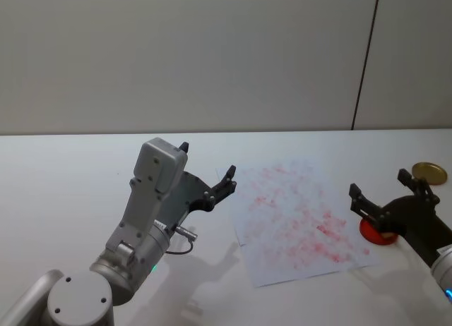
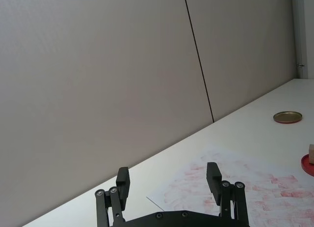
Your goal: Use the one hand to pick up the stamp and affix it onto the A4 paper.
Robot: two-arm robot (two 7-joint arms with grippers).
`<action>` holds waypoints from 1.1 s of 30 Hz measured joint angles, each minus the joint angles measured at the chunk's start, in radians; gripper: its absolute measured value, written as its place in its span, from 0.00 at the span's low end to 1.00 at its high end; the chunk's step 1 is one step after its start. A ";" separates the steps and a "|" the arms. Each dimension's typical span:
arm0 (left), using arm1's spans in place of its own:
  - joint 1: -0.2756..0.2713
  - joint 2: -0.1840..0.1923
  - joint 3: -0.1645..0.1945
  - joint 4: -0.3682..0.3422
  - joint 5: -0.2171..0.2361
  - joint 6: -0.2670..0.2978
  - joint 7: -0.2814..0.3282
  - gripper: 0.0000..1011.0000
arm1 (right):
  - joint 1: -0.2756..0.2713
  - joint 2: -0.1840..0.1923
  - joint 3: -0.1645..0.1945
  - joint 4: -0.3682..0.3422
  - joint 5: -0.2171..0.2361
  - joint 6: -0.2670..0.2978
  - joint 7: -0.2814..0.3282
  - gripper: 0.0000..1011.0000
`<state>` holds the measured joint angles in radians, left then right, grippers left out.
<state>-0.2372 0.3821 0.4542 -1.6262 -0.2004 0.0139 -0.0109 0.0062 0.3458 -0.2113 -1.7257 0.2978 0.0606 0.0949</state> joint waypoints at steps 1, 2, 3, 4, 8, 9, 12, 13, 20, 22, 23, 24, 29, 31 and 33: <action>0.000 0.000 0.000 0.000 0.000 0.000 0.000 0.98 | 0.003 0.001 0.002 0.006 0.001 0.003 0.004 0.99; 0.000 0.000 0.000 0.000 0.000 0.000 0.000 0.98 | 0.010 0.003 0.005 0.019 0.003 0.011 0.011 0.99; 0.000 0.000 0.000 0.000 0.000 0.000 0.000 0.98 | 0.010 0.003 0.005 0.019 0.003 0.011 0.011 0.99; 0.000 0.000 0.000 0.000 0.000 0.000 0.000 0.98 | 0.017 0.005 0.009 0.034 0.005 0.017 0.020 0.99; 0.000 0.000 0.000 0.000 0.000 0.000 0.000 0.98 | 0.042 0.011 0.019 0.083 0.007 0.036 0.048 0.99; 0.000 0.000 0.000 0.000 0.000 0.000 0.000 0.98 | 0.046 0.011 0.021 0.090 0.007 0.038 0.052 0.99; 0.000 0.000 0.000 0.000 0.000 0.000 0.000 0.98 | 0.057 0.014 0.025 0.112 0.007 0.048 0.067 0.99; 0.000 0.000 0.000 0.000 0.000 0.000 0.000 0.98 | 0.065 0.015 0.027 0.127 0.007 0.055 0.078 0.99; 0.000 0.000 0.000 0.000 0.000 0.000 0.000 0.98 | 0.091 0.020 0.033 0.179 0.003 0.080 0.116 0.99; 0.000 0.000 0.000 0.000 0.000 0.000 0.000 0.98 | 0.098 0.021 0.034 0.195 -0.001 0.089 0.129 0.99; 0.000 0.000 0.000 0.000 0.000 0.000 0.000 0.98 | 0.102 0.021 0.034 0.206 -0.003 0.093 0.138 0.99; 0.000 0.000 0.000 0.000 0.000 0.000 0.000 0.98 | 0.105 0.021 0.035 0.211 -0.004 0.094 0.141 0.99; 0.000 0.000 0.000 0.000 0.000 0.000 0.000 0.98 | 0.118 0.021 0.034 0.247 -0.012 0.104 0.163 0.99; 0.000 0.000 0.000 0.000 0.000 0.000 0.000 0.98 | 0.120 0.020 0.034 0.255 -0.013 0.106 0.168 0.99; 0.000 0.000 0.000 0.000 0.000 0.000 0.000 0.98 | 0.124 0.020 0.033 0.265 -0.016 0.109 0.173 0.99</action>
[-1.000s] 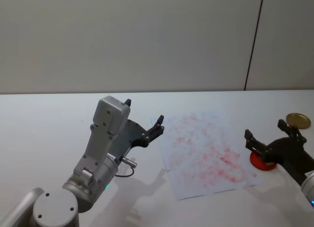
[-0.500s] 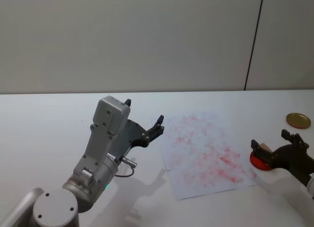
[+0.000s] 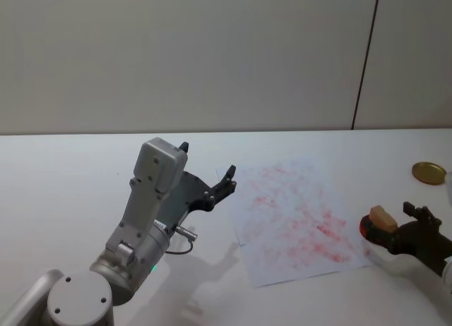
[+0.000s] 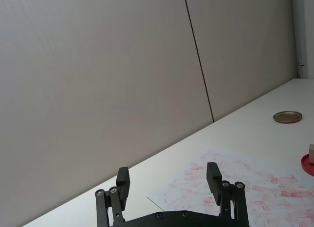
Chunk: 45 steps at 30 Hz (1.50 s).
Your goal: Use the one hand to pick up the stamp and affix it onto the A4 paper.
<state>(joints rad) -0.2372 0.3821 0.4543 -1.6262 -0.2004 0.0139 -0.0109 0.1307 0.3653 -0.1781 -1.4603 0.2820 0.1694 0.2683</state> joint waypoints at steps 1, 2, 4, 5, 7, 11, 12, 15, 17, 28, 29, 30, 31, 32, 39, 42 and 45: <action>0.000 0.000 0.000 0.000 0.000 0.000 0.000 0.98 | 0.001 0.000 0.000 0.004 -0.001 0.001 0.002 0.99; 0.000 0.000 0.000 0.000 0.000 0.000 0.000 0.98 | 0.004 -0.001 -0.001 0.010 -0.002 0.003 0.006 0.99; 0.000 0.000 0.000 0.000 0.000 0.000 0.000 0.98 | 0.006 -0.001 -0.001 0.016 -0.003 0.004 0.009 0.97; 0.000 0.000 0.000 0.000 0.000 0.000 0.000 0.98 | 0.007 -0.001 -0.001 0.019 -0.003 0.005 0.010 0.94; 0.000 0.000 0.000 0.000 0.000 0.000 0.000 0.98 | 0.012 -0.002 -0.001 0.027 -0.003 0.008 0.015 0.90; 0.000 0.000 0.000 0.000 0.000 0.000 0.000 0.98 | 0.017 -0.003 -0.001 0.037 -0.003 0.012 0.020 0.80; 0.000 0.000 0.000 0.000 0.000 0.000 0.000 0.98 | 0.018 -0.003 -0.001 0.039 -0.003 0.012 0.020 0.77; 0.000 0.000 0.000 0.000 0.000 0.000 0.000 0.98 | 0.023 -0.004 -0.001 0.049 -0.003 0.013 0.023 0.68; 0.000 0.000 0.000 0.000 0.000 0.000 0.000 0.98 | 0.025 -0.004 -0.001 0.053 -0.002 0.014 0.024 0.64; 0.000 0.000 0.000 0.000 0.000 0.000 0.000 0.98 | 0.035 -0.008 -0.001 0.074 -0.003 0.007 0.029 0.30; 0.000 0.000 0.000 0.000 0.000 0.000 0.000 0.98 | 0.036 -0.008 -0.002 0.075 -0.003 0.006 0.029 0.25; 0.000 0.000 0.000 0.000 0.000 0.000 0.000 0.98 | 0.036 -0.008 -0.002 0.076 -0.003 0.005 0.029 0.23; 0.000 0.000 0.000 0.000 0.000 0.000 0.000 0.98 | 0.036 -0.009 -0.002 0.077 -0.004 0.000 0.030 0.22; 0.000 0.000 0.000 0.000 0.000 0.000 0.000 0.98 | 0.037 -0.009 -0.002 0.077 -0.005 -0.002 0.031 0.22; 0.000 0.000 0.000 0.000 0.000 0.000 0.000 0.98 | 0.039 -0.012 -0.007 0.073 -0.014 -0.030 0.041 0.22; 0.000 0.000 0.000 0.000 0.000 0.000 0.000 0.98 | 0.040 -0.014 -0.011 0.064 -0.019 -0.042 0.051 0.22; 0.000 0.000 0.000 0.000 0.000 0.000 0.000 0.98 | 0.042 -0.017 -0.015 0.054 -0.024 -0.051 0.066 0.22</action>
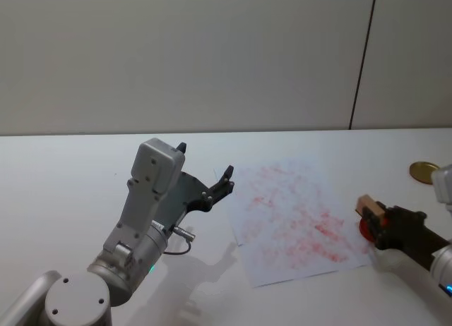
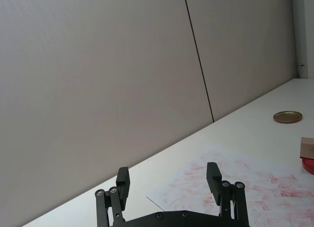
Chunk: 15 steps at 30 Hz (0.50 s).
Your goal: Use the one hand to pick up the stamp and affix it onto the A4 paper.
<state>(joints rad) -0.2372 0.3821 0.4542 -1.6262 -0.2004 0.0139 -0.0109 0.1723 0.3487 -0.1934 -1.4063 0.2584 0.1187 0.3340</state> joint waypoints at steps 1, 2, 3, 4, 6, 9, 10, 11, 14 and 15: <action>0.000 0.000 0.000 0.000 0.000 0.000 0.000 0.98 | 0.000 -0.001 -0.002 -0.004 -0.001 -0.001 0.004 0.22; 0.000 0.000 0.000 0.000 0.000 0.000 0.000 0.98 | 0.001 -0.003 -0.005 -0.009 -0.002 -0.004 0.015 0.22; 0.000 0.000 0.000 0.000 0.000 0.000 0.000 0.98 | 0.001 -0.004 -0.007 -0.012 -0.003 -0.004 0.019 0.22; 0.000 0.000 0.000 0.000 0.000 0.000 0.000 0.98 | 0.002 -0.005 -0.008 -0.015 -0.004 -0.005 0.024 0.22; 0.000 0.000 0.000 0.000 0.000 0.000 0.000 0.98 | 0.003 -0.009 -0.015 -0.025 -0.005 -0.005 0.039 0.22; 0.000 0.000 0.000 0.000 0.000 0.000 0.000 0.98 | 0.004 -0.014 -0.022 -0.034 -0.007 -0.002 0.053 0.22; 0.000 0.000 0.000 0.000 0.000 0.000 0.000 0.98 | 0.004 -0.017 -0.027 -0.039 -0.008 0.003 0.062 0.22; 0.000 0.000 0.000 0.000 0.000 0.000 0.000 0.98 | 0.004 -0.019 -0.029 -0.041 -0.009 0.004 0.066 0.22; 0.000 0.000 0.000 0.000 0.000 0.000 0.000 0.98 | 0.004 -0.026 -0.039 -0.049 -0.011 0.014 0.080 0.22; 0.000 0.000 0.000 0.000 0.000 0.000 0.000 0.98 | 0.004 -0.029 -0.044 -0.051 -0.012 0.019 0.087 0.22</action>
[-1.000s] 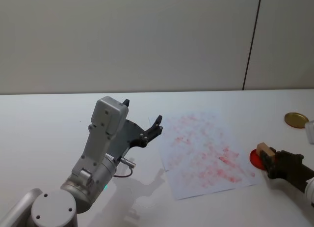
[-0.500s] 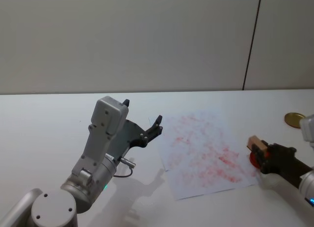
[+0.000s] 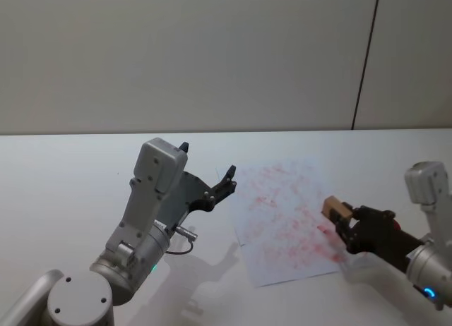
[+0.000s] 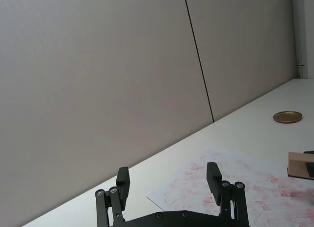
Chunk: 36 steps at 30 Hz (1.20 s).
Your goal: Use the one hand to pick up the stamp and affix it onto the A4 paper.
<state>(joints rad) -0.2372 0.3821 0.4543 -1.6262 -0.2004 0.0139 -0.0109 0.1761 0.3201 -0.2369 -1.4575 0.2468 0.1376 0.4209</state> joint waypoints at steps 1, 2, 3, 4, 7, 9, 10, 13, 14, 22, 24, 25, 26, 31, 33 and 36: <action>0.000 0.000 0.000 0.000 0.000 0.000 0.000 0.98 | 0.000 -0.002 -0.003 -0.001 0.000 0.002 0.003 0.22; 0.000 0.000 0.000 0.000 0.000 0.000 0.000 0.98 | 0.000 -0.003 -0.005 -0.001 -0.001 0.004 0.005 0.22; 0.000 0.000 0.000 0.000 0.000 0.000 0.000 0.98 | 0.000 -0.004 -0.006 -0.001 -0.001 0.006 0.007 0.22; 0.000 0.000 0.000 0.000 0.000 0.000 0.000 0.98 | 0.000 -0.007 -0.010 -0.001 -0.003 0.010 0.012 0.22; 0.000 0.000 0.000 0.000 0.000 0.000 0.000 0.98 | -0.001 -0.012 -0.019 -0.001 -0.006 0.017 0.021 0.22; 0.000 0.000 0.000 0.000 0.000 0.000 0.000 0.98 | -0.001 -0.014 -0.022 0.000 -0.008 0.019 0.024 0.22; 0.000 0.000 0.000 0.000 0.000 0.000 0.000 0.98 | -0.002 -0.015 -0.025 0.002 -0.009 0.021 0.027 0.22; 0.000 0.000 0.000 0.000 0.000 0.000 0.000 0.98 | -0.005 -0.016 -0.030 0.004 -0.011 0.025 0.032 0.22; 0.000 0.000 0.000 0.000 0.000 0.000 0.000 0.98 | -0.005 -0.017 -0.031 0.004 -0.012 0.025 0.034 0.22; 0.000 0.000 0.000 0.000 0.000 0.000 0.000 0.98 | -0.014 -0.015 -0.042 0.006 -0.023 0.036 0.048 0.22; 0.000 0.000 0.000 0.000 0.000 0.000 0.000 0.98 | -0.016 -0.015 -0.043 0.007 -0.025 0.038 0.050 0.22; 0.000 0.000 0.000 0.000 0.000 0.000 0.000 0.98 | -0.017 -0.014 -0.044 0.007 -0.026 0.039 0.051 0.22; 0.000 0.000 0.000 0.000 0.000 0.000 0.000 0.98 | -0.019 -0.014 -0.046 0.008 -0.028 0.042 0.053 0.22; 0.000 0.000 0.000 0.000 0.000 0.000 0.000 0.98 | -0.022 -0.012 -0.050 0.011 -0.035 0.050 0.059 0.22; 0.000 0.000 0.000 0.000 0.000 0.000 0.000 0.98 | -0.023 -0.012 -0.052 0.012 -0.038 0.055 0.061 0.22; 0.000 0.000 0.000 0.000 0.000 0.000 0.000 0.98 | -0.022 -0.012 -0.053 0.015 -0.041 0.059 0.064 0.22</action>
<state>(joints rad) -0.2372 0.3821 0.4542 -1.6262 -0.2004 0.0139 -0.0109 0.1537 0.3081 -0.2898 -1.4425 0.2060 0.1964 0.4852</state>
